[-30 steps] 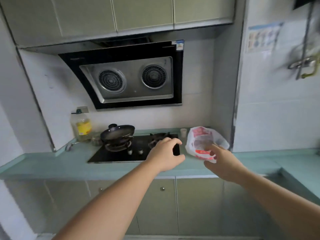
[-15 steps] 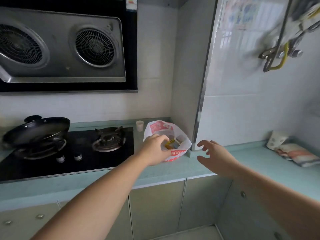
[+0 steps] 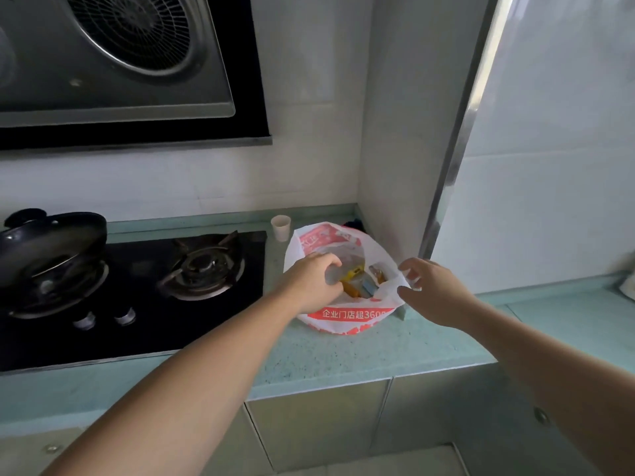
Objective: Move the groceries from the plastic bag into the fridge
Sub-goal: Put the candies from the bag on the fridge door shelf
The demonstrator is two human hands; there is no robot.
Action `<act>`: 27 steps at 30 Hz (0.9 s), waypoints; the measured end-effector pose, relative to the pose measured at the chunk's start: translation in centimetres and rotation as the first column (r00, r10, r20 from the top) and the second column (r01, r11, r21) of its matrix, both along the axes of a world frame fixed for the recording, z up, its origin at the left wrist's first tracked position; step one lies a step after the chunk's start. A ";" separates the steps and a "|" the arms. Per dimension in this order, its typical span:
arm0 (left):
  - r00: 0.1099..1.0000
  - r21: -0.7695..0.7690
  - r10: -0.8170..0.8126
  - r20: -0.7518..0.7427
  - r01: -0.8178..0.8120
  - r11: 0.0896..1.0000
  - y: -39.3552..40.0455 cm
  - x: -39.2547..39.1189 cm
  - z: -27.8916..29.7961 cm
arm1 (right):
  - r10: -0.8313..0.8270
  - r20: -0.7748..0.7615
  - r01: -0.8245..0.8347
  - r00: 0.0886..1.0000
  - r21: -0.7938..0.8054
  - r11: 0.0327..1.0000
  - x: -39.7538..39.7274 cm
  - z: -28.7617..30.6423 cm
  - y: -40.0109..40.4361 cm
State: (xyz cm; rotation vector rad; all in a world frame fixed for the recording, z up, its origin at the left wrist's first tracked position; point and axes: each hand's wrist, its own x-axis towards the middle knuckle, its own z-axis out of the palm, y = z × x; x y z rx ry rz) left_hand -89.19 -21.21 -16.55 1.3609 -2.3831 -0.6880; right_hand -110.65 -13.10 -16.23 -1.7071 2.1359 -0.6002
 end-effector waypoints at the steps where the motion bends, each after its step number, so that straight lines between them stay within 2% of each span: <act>1: 1.000 0.009 0.014 0.010 -0.014 1.000 -1.0 -0.7 -0.5 | 0.015 0.012 -0.014 1.000 -0.003 1.000 -0.7 -0.7 -1.6; 6: 0.996 0.066 0.056 0.066 -0.060 0.996 -4.9 -4.4 -3.4 | 0.048 0.091 -0.055 0.995 0.071 0.996 -3.2 -5.0 -8.7; 11: 0.992 0.126 0.075 0.098 -0.087 0.988 -7.9 -7.0 -6.9 | 0.165 0.041 -0.170 0.985 0.180 0.969 -3.6 -9.8 -12.9; 14: 0.990 0.172 0.071 0.124 -0.092 0.981 -9.9 -7.9 -9.5 | 0.222 0.069 -0.233 0.973 0.251 0.940 -3.5 -12.4 -14.2; 18: 0.984 0.191 0.037 0.173 -0.070 0.979 -12.3 -9.0 -12.8 | 0.221 0.036 -0.222 0.974 0.293 0.930 -3.6 -14.9 -16.1; 22: 0.974 0.189 -0.030 0.225 -0.014 0.982 -14.6 -9.9 -15.8 | 0.117 0.026 -0.119 0.993 0.345 0.931 -4.3 -16.8 -18.0; 27: 0.936 0.097 -0.144 0.323 0.118 0.988 -16.4 -11.2 -18.2 | 0.007 0.016 -0.012 1.000 0.330 0.944 -5.1 -18.3 -19.6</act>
